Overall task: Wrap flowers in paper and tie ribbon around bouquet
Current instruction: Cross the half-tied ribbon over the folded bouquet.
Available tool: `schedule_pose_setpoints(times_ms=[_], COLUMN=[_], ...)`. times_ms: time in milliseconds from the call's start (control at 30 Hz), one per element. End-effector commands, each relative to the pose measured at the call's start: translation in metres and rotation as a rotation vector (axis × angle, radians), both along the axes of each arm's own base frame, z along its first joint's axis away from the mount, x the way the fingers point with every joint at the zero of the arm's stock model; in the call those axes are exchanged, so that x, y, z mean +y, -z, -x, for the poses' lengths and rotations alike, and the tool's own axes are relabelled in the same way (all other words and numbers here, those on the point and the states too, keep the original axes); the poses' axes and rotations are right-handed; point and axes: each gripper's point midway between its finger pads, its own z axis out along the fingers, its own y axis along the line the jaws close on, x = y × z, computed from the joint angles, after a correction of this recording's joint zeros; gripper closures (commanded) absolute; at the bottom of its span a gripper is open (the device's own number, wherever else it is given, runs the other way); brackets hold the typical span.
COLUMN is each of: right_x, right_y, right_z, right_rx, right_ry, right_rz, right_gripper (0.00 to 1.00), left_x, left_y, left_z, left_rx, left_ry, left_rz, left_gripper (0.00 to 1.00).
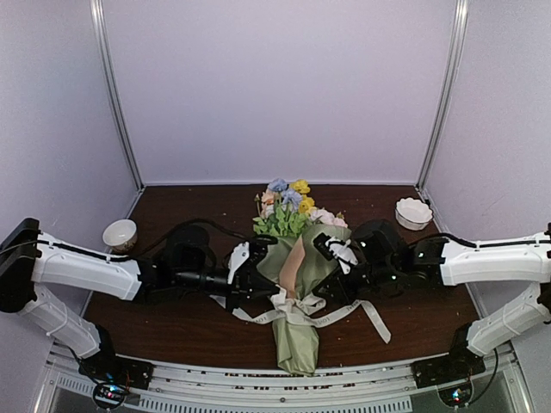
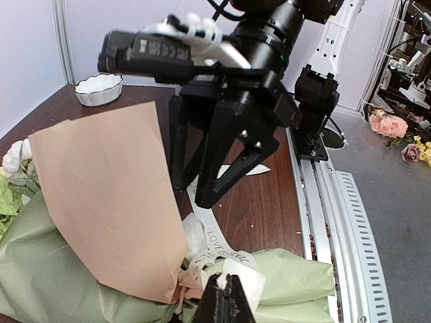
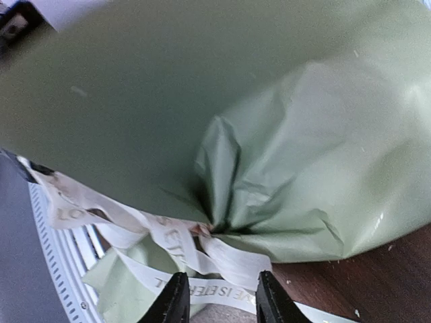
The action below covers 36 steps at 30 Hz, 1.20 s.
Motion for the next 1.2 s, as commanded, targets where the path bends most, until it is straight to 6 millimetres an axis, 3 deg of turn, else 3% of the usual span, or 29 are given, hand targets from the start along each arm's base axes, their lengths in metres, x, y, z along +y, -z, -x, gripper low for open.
schedule_pose_setpoints(times_ms=[0,167,400,600,733,933,1167], right_x=[-0.012,-0.017,-0.008,0.003,0.006,0.022,0.034], right_y=[0.026,0.050,0.060,0.055,0.043,0.009,-0.006], right_z=[-0.012,-0.023,-0.021,-0.015,-0.008,0.018,0.045], right_rx=[0.014,0.010,0.037,0.067,0.077,0.066,0.089], right_ry=[0.112,0.139,0.110,0.062,0.047,-0.001,-0.033], right_rz=[0.042,0.166,0.162,0.128,0.100,-0.003,-0.094], right_gripper=[0.59,0.54,0.57,0.97,1.00,1.00,1.00], left_x=[0.002,0.003,0.003,0.007,0.008,0.010,0.010], left_y=[-0.016,-0.012,-0.007,-0.004,0.001,0.015,0.029], left_z=[0.000,-0.001,0.000,0.000,0.000,-0.002,-0.004], left_rx=[-0.008,-0.003,0.008,0.002,0.007,0.021,0.026], left_ry=[-0.013,-0.023,-0.019,-0.030,-0.037,-0.051,-0.061], left_rz=[0.083,0.079,0.067,0.056,0.048,0.023,-0.010], left_gripper=[1.00,1.00,1.00,1.00,1.00,1.00,1.00])
